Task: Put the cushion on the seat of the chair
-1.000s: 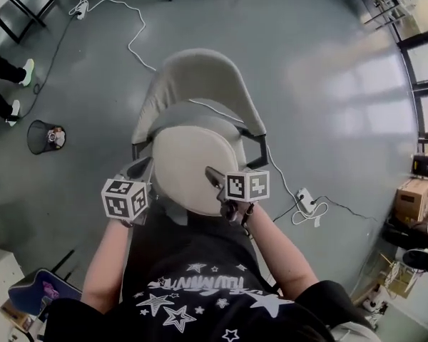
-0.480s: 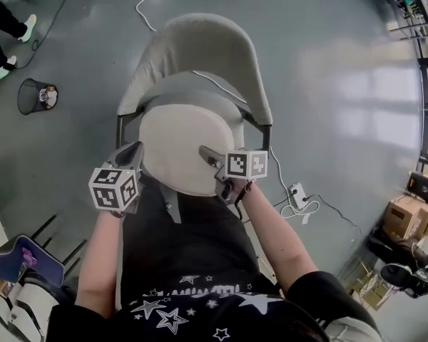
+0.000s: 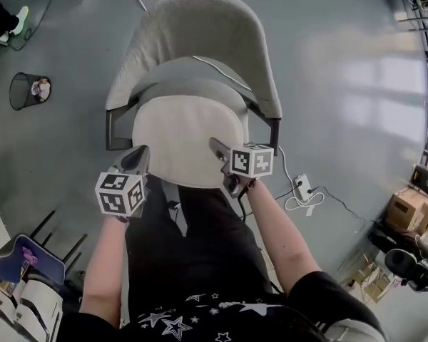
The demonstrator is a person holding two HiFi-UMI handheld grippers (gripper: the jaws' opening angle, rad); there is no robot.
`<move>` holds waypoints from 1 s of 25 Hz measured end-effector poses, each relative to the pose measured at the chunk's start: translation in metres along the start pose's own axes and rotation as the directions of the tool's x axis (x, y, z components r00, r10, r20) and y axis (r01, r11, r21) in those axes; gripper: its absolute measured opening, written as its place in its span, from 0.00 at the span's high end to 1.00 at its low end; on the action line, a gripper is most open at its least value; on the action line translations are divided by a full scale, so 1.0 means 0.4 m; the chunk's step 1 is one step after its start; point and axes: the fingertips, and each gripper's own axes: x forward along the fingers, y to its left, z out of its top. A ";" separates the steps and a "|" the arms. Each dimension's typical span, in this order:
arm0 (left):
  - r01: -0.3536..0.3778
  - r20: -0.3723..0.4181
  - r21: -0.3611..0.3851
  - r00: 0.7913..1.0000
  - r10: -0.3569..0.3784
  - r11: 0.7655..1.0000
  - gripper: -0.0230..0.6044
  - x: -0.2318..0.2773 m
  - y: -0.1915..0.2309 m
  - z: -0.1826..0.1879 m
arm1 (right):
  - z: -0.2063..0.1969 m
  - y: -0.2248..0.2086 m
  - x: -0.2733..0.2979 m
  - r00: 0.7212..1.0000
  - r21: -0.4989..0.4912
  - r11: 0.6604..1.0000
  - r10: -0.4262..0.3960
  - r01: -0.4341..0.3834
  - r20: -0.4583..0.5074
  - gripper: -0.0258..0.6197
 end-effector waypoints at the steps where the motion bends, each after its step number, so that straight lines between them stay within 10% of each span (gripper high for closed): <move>1: 0.003 -0.009 0.007 1.000 -0.003 1.000 0.95 0.009 -0.001 -0.009 | -0.004 -0.015 0.008 1.000 -0.004 1.000 -0.009 0.009 0.004 0.82; 12: 0.068 -0.089 0.034 0.994 -0.065 0.997 0.95 0.102 -0.031 -0.087 | -0.029 -0.175 0.075 0.991 -0.099 0.986 -0.130 0.134 0.041 0.60; 25: 0.128 -0.122 0.062 0.985 -0.119 0.990 0.95 0.140 -0.056 -0.078 | -0.041 -0.221 0.067 0.989 0.014 0.991 -0.136 0.135 0.063 0.37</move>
